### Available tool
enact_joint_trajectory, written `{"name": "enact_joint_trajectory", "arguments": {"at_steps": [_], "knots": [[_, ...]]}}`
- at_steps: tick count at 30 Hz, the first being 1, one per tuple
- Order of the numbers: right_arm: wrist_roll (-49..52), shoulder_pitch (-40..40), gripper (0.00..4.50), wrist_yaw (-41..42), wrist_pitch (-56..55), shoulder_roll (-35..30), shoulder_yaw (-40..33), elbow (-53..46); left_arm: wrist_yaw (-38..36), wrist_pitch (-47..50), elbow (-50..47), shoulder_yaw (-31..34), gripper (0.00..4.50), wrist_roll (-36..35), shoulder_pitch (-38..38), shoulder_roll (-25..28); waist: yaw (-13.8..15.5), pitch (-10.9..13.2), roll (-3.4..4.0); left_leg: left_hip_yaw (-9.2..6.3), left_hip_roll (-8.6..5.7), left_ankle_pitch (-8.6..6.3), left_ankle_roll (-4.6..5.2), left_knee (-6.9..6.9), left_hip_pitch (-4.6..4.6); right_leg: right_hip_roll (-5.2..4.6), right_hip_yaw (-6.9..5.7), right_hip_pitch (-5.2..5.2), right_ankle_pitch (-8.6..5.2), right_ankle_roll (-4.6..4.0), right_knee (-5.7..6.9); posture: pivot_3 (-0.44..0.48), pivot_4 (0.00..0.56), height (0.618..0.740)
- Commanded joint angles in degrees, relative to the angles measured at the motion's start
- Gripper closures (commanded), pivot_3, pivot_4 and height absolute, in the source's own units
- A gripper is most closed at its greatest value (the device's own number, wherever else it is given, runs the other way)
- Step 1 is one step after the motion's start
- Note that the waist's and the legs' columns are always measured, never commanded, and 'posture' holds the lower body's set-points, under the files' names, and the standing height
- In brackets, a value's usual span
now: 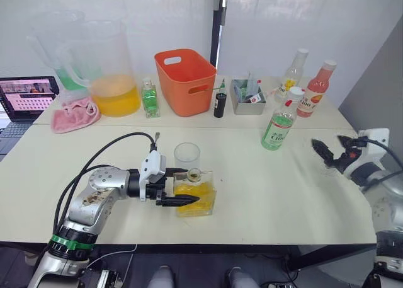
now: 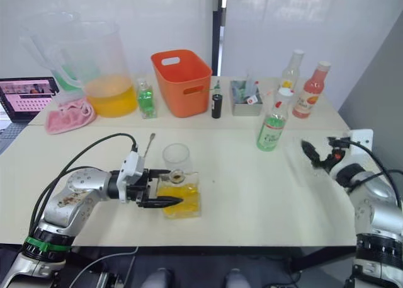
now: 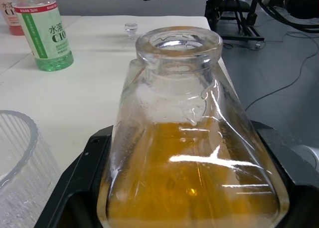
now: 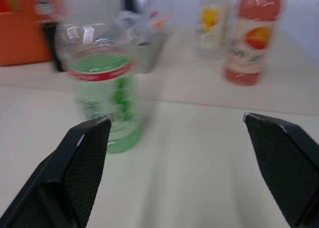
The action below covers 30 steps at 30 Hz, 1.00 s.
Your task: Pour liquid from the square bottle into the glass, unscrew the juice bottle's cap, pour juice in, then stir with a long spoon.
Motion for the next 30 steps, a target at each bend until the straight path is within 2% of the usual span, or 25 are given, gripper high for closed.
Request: {"name": "enact_joint_trajectory", "arguments": {"at_steps": [1,5,10,14,23,26,30], "knots": [[6.9,-1.1,0.02,4.0,9.1,-3.1,0.4,-10.2,0.3,0.8,-3.7,1.1,1.70,-2.2,0.8,0.2,0.0,0.0,0.02,0.00,0.00,0.00,0.00,0.00,0.00,0.00,0.00,0.00,0.00,0.00,0.01,0.000,0.150,0.703],[9.9,-3.8,0.02,6.3,15.8,-4.7,4.6,-16.6,1.4,3.3,-6.9,2.6,1.70,-4.0,1.2,1.5,-0.1,0.0,0.01,0.00,0.01,0.00,0.00,0.03,0.00,0.00,0.00,-0.01,-0.17,-0.30,-0.02,0.000,0.150,0.703],[12.4,-4.6,0.02,10.0,19.0,-5.6,7.8,-22.8,3.8,6.2,-9.8,5.6,1.70,-5.8,1.9,3.5,-0.1,0.0,0.00,-0.01,0.03,-0.01,0.00,0.00,-0.03,0.01,-0.01,-0.07,-0.26,-0.44,-0.01,0.000,0.150,0.703],[16.8,-4.6,0.02,16.2,21.5,-7.8,9.8,-28.1,6.0,10.5,-15.8,11.4,1.70,-9.9,6.0,7.0,-0.2,0.1,0.00,0.00,0.04,-0.01,0.00,-0.01,-0.06,0.01,-0.01,-0.11,-0.26,-0.44,0.00,0.000,0.150,0.703],[17.2,-5.8,0.02,22.7,21.1,-9.7,12.4,-28.5,10.1,17.4,-21.3,23.3,1.70,-17.3,13.0,12.6,0.0,0.2,-0.11,0.00,0.04,-0.02,0.00,0.02,-0.05,0.00,-0.02,-0.12,-0.28,-0.47,-0.01,0.000,0.150,0.703],[16.6,-6.0,0.02,24.2,20.1,-9.1,13.3,-27.2,8.6,19.5,-22.2,29.6,1.70,-20.0,18.2,15.3,-0.2,0.2,-0.16,0.01,0.05,-0.02,-0.01,-0.01,-0.06,0.00,-0.02,-0.15,-0.30,-0.50,-0.03,0.000,0.150,0.703],[14.0,-7.5,0.02,26.8,17.6,-8.1,15.8,-23.7,5.6,19.4,-19.6,36.9,1.70,-19.8,22.7,19.4,-0.3,0.3,-0.23,0.02,0.09,-0.03,0.01,-0.03,-0.06,0.01,-0.04,-0.25,-0.33,-0.57,0.02,0.000,0.150,0.703]]}}
